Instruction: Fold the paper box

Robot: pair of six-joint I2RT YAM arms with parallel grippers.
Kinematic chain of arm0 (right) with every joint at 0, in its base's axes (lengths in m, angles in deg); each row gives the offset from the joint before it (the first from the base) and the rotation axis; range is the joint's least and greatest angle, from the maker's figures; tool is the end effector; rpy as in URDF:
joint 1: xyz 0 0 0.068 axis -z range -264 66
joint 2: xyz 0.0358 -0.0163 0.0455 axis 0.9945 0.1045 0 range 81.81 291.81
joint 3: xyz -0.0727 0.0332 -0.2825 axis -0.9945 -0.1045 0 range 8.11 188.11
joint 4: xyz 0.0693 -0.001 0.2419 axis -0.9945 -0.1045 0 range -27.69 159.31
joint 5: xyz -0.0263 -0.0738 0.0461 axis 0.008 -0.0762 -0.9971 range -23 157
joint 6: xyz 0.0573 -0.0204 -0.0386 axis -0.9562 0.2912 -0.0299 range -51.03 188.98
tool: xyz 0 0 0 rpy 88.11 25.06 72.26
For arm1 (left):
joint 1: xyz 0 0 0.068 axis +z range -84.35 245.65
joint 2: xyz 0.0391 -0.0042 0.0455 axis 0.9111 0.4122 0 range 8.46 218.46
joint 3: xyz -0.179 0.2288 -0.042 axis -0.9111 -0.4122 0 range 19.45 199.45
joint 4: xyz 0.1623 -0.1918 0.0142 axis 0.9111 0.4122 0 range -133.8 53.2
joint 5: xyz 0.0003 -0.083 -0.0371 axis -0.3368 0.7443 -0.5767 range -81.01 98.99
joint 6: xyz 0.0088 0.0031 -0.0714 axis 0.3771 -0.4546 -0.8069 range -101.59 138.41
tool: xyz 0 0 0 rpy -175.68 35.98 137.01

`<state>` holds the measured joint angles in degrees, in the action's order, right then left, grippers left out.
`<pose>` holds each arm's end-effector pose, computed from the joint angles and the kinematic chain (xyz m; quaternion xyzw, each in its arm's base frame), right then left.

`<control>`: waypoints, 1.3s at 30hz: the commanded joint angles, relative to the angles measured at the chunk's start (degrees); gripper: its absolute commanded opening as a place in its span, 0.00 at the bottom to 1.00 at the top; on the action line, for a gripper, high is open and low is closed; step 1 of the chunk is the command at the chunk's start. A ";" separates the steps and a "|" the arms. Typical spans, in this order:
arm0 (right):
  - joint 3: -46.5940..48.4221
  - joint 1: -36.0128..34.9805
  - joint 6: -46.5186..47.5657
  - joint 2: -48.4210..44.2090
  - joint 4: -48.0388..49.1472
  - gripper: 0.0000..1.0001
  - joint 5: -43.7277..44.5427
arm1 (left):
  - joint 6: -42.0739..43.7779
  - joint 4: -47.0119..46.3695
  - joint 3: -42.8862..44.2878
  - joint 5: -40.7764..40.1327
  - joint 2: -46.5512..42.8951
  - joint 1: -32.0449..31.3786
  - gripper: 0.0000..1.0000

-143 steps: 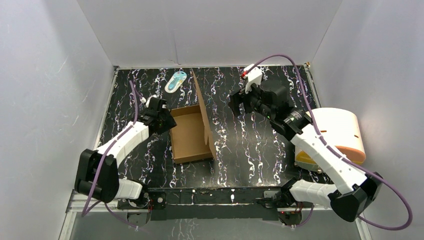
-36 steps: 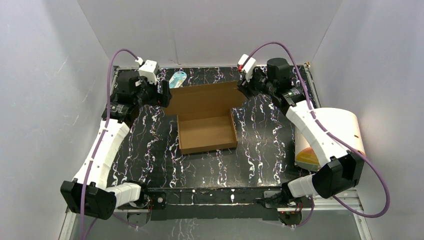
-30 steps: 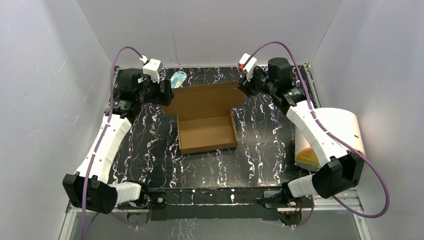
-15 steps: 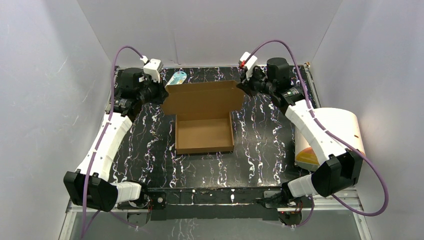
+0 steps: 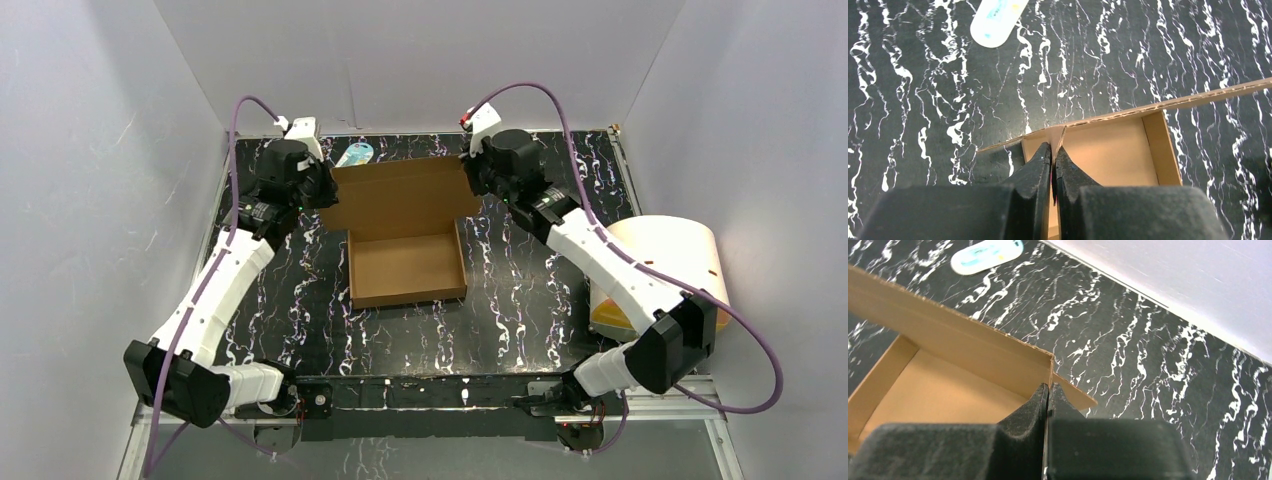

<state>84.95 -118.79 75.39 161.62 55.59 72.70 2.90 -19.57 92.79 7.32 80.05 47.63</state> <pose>0.2779 0.1860 0.4039 -0.2542 0.7604 0.1075 0.5879 0.2722 -0.0868 0.4003 0.0102 0.8312 -0.1487 0.5356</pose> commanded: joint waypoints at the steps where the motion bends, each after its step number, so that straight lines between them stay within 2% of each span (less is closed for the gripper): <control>1: 2.51 -3.54 -10.25 2.88 3.53 0.05 17.32 | -7.67 -4.58 -0.39 -12.24 -0.58 -6.13 0.03; 7: 3.48 -5.83 -14.48 5.32 7.89 0.04 25.98 | -10.77 -9.76 -1.21 -21.27 1.95 -10.95 0.05; 12: 0.61 -6.49 -13.49 4.47 13.13 0.06 27.43 | -10.47 -11.42 -1.45 -24.24 3.59 -12.48 0.15; 16: -4.38 -5.99 -7.07 0.26 17.74 0.25 22.90 | -7.60 -9.73 -1.75 -27.79 1.41 -12.39 0.23; 20: -7.54 -2.38 -2.18 -3.65 17.61 0.43 13.13 | -2.15 -7.78 -1.85 -27.01 -1.24 -11.97 0.35; 23: -8.91 1.32 1.98 -5.71 15.91 0.51 4.31 | 2.22 -6.35 -2.42 -24.18 -3.34 -11.13 0.46; 26: -10.19 4.73 5.76 -7.49 14.36 0.63 -3.39 | 6.21 -5.19 -3.49 -19.80 -5.44 -8.57 0.51; 30: -12.65 10.10 9.46 -9.24 13.98 0.76 -17.20 | 8.70 -4.31 -5.12 -5.31 -8.02 -0.13 0.58; 34: -14.99 12.06 13.71 -10.32 14.63 0.80 -26.62 | 12.14 -3.87 -7.03 7.96 -9.87 6.48 0.66; 39: -16.72 14.09 17.69 -9.40 15.49 0.85 -31.48 | 13.83 -4.63 -10.01 16.24 -10.48 9.26 0.72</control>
<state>68.82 -106.18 88.02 152.66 67.77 49.97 13.50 -24.00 85.16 11.21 71.51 55.31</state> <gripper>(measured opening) 0.834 0.704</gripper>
